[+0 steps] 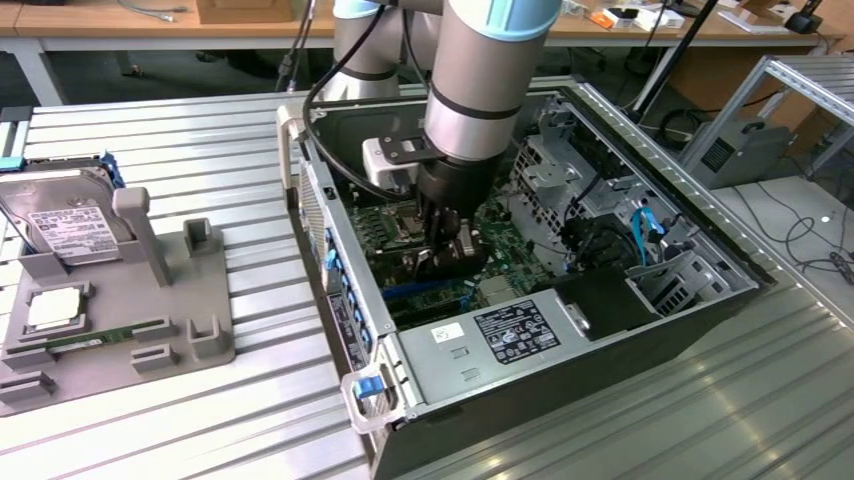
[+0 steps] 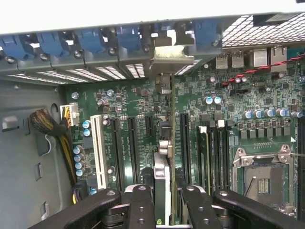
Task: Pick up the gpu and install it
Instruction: 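Insert the gpu into the slot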
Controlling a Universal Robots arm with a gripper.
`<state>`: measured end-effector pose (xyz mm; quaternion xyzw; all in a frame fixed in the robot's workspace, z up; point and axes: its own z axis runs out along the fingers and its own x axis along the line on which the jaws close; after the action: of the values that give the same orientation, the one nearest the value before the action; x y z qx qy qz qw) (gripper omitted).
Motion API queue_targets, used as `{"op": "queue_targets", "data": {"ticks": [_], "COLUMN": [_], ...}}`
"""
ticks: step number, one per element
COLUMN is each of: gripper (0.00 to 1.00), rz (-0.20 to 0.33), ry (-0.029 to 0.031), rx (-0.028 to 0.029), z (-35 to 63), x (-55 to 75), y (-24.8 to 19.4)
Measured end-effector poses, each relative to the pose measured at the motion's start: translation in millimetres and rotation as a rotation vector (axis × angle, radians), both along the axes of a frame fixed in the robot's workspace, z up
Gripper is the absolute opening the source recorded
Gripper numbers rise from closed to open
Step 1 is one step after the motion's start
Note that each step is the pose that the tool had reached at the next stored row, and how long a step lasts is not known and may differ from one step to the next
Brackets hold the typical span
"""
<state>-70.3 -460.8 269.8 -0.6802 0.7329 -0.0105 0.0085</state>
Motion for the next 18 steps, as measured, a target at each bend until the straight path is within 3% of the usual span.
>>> {"op": "queue_targets", "data": {"ticks": [18], "gripper": [0.27], "rz": [0.000], "ry": [-0.0001], "rx": [0.0002], "z": [-1.2], "x": [-5.9], "y": [1.5]}}
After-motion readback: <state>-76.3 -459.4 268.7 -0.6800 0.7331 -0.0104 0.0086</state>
